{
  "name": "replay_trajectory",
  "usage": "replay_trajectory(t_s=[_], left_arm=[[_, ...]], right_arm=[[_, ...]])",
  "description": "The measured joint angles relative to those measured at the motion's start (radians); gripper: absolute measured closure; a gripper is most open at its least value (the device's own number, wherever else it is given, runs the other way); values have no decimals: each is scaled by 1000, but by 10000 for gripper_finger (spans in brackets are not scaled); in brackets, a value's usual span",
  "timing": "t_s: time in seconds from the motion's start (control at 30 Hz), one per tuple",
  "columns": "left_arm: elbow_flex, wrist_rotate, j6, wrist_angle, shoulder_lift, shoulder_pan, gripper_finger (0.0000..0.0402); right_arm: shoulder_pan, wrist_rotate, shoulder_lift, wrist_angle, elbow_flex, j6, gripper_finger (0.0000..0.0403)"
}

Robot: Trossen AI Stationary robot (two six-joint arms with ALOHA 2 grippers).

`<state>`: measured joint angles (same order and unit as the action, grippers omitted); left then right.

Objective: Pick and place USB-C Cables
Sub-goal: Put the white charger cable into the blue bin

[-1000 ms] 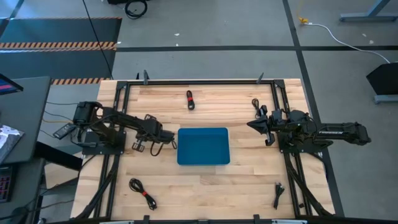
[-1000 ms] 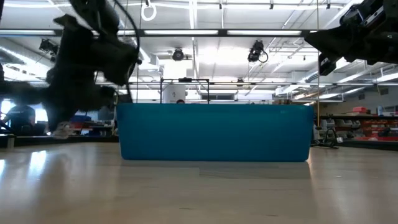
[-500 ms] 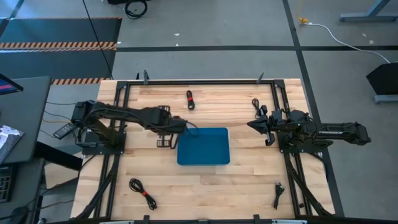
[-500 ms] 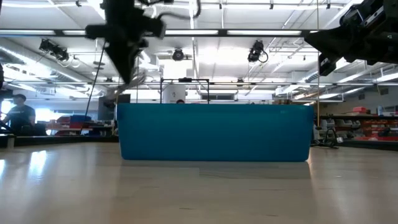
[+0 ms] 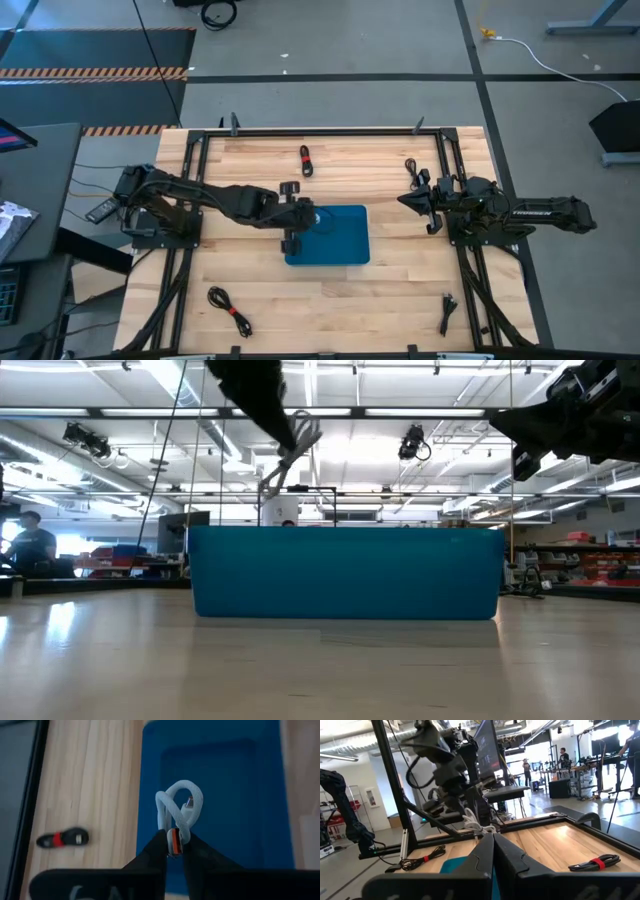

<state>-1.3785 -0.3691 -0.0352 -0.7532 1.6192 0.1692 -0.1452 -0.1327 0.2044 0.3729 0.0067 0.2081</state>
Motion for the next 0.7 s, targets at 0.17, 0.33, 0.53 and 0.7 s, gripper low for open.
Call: replay_trajectory(t_s=[0.17,0.33,0.53,0.7], left_arm=[[0,-4,0,76,17,-2,362],[-1,-2,-11,99,66,-2,362],[0,15,-36,96,131,-5,360],[0,53,-1,62,167,-5,359]], right_arm=[[0,0,0,0,0,2,388],[0,-21,0,-2,0,2,388],[0,-27,0,-13,0,2,388],[0,-27,0,-15,0,3,388]])
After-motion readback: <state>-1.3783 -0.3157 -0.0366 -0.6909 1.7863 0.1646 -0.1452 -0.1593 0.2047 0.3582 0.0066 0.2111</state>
